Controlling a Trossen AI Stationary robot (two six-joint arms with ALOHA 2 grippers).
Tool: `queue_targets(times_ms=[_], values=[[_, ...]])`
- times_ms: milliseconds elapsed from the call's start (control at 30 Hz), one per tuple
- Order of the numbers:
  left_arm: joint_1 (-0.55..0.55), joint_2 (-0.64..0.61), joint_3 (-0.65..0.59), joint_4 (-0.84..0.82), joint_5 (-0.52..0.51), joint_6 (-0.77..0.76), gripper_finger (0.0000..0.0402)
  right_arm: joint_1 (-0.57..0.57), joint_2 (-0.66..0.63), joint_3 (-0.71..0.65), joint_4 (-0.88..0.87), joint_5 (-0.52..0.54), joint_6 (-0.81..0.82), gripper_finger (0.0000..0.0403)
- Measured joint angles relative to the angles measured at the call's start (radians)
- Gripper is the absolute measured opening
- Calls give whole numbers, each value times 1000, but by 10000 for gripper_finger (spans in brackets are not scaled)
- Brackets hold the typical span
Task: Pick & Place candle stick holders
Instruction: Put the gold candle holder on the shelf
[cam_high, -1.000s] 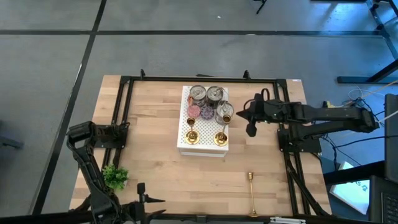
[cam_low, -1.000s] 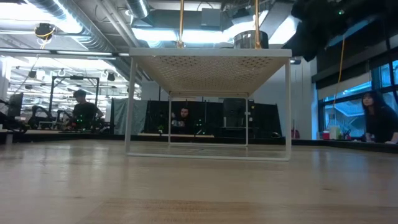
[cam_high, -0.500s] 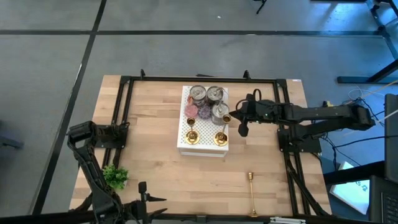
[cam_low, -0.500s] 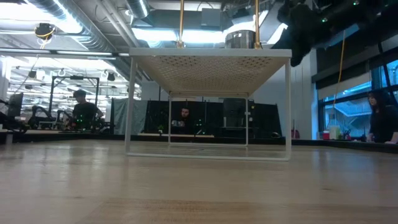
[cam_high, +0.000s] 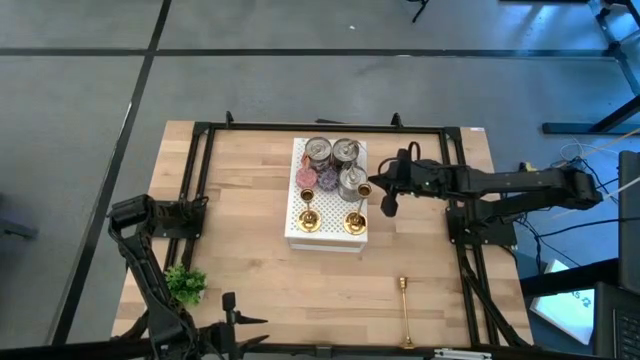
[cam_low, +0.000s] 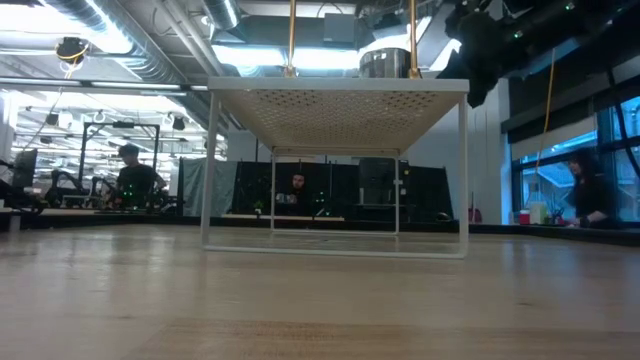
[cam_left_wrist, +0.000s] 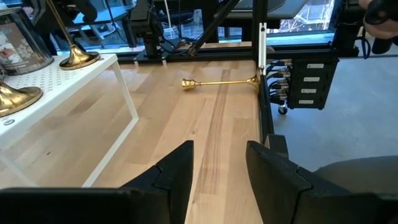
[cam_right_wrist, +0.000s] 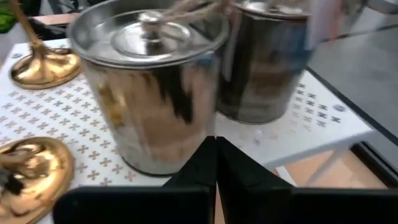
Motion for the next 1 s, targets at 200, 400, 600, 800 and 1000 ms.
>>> queue_targets(times_ms=[200,400,600,800,1000], values=[[-1,0,0,5,0,1,143,54,-65,20,-71,70,57,5],[-2,0,0,19,8,16,143,166,-122,79,-207,69,237,5],[-3,0,0,24,38,-9,143,330,-113,102,-394,-56,552,5],[-5,0,0,53,78,-11,143,572,-60,103,-443,-145,924,5],[-8,0,0,54,84,-34,143,814,31,103,-448,-144,1273,5]])
